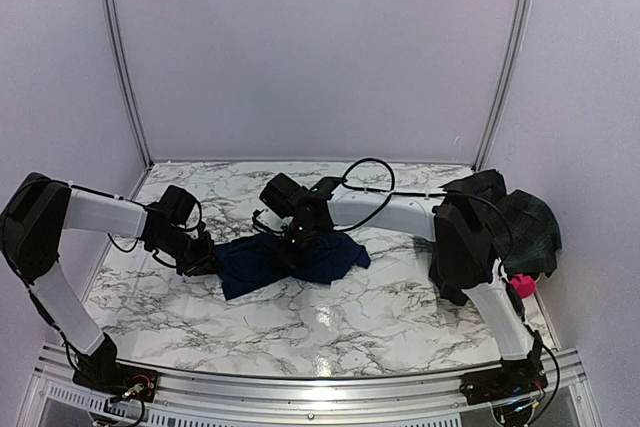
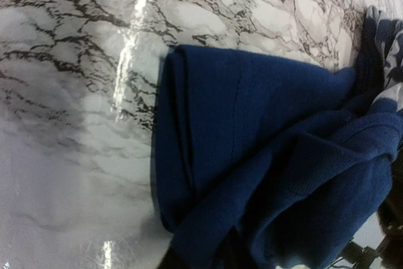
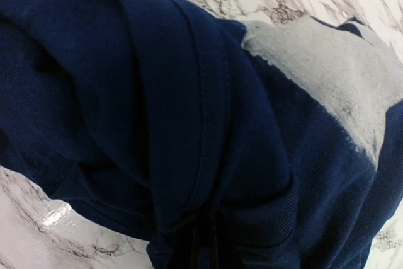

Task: Fold and stack the mixed laundry pile
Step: Flatten out the crumpled T-shirt at the center of the board.

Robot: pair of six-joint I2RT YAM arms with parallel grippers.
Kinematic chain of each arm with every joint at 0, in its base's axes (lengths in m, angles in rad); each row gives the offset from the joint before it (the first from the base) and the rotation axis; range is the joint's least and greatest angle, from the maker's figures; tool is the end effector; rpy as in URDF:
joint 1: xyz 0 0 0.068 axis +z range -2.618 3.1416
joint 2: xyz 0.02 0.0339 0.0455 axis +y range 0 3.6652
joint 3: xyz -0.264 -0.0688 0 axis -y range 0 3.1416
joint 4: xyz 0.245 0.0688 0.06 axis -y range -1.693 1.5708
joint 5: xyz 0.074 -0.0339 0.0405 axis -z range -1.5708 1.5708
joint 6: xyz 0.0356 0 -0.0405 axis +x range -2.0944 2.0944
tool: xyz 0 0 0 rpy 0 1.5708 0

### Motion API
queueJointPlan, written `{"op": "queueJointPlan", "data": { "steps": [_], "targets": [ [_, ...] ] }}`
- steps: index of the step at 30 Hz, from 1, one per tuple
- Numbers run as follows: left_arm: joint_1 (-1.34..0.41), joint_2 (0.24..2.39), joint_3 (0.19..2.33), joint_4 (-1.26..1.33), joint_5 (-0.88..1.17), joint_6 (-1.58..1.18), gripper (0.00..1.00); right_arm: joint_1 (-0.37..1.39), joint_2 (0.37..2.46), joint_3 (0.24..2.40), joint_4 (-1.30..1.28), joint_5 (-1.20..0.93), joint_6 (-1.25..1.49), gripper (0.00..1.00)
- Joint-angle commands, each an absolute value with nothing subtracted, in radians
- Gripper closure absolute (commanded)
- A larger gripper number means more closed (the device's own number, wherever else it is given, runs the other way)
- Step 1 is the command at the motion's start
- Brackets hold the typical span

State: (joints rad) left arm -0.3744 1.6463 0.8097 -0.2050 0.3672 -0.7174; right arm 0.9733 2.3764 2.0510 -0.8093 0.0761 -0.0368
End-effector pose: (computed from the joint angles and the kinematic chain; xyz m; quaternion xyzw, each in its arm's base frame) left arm 0.2771 -0.1226 0.1425 -0.1149 0.9432 -0.2841 0.1283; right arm 0.2880 0.4185 0.1756 -0.4649 0.8578 0.0644 0.2097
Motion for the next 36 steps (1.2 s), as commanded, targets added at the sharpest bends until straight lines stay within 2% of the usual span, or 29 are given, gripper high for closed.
{"op": "queueJointPlan", "data": {
  "steps": [1,2,9,14,19,22,25,26,28,29,31,36],
  "targets": [
    [-0.375,1.656,0.842,-0.184,0.355,-0.713,0.96,0.980,2.339,2.098,-0.844,0.181,-0.018,1.00],
    [-0.371,1.638,0.848,-0.192,0.346,-0.712,1.00,0.979,2.316,2.098,-0.846,0.180,-0.016,1.00],
    [-0.300,1.439,0.931,-0.375,0.252,-0.662,1.00,0.944,2.066,2.016,-0.839,0.081,0.069,1.00],
    [-0.206,1.321,1.010,-0.509,0.261,-0.588,1.00,0.819,1.828,1.761,-0.784,-0.030,0.204,1.00],
    [-0.191,1.337,1.070,-0.583,0.308,-0.497,1.00,0.650,1.606,1.350,-0.727,-0.057,0.286,1.00],
    [-0.192,1.371,1.058,-0.580,0.346,-0.463,1.00,0.596,1.554,1.156,-0.689,-0.072,0.296,1.00],
    [-0.194,1.407,1.039,-0.581,0.333,-0.443,1.00,0.587,1.570,1.087,-0.699,-0.064,0.291,1.00],
    [-0.193,1.415,1.032,-0.581,0.311,-0.445,1.00,0.588,1.578,1.087,-0.703,-0.071,0.280,0.95],
    [-0.190,1.432,1.023,-0.583,0.269,-0.460,1.00,0.595,1.577,1.110,-0.712,-0.053,0.259,0.64],
    [-0.186,1.443,1.022,-0.582,0.255,-0.467,1.00,0.605,1.566,1.123,-0.711,-0.041,0.242,0.54],
    [-0.179,1.466,1.026,-0.583,0.226,-0.481,1.00,0.632,1.550,1.157,-0.714,-0.026,0.196,0.49],
    [-0.146,1.533,1.056,-0.583,0.159,-0.532,1.00,0.795,1.547,1.196,-0.721,-0.056,0.087,0.49]
  ]
}}
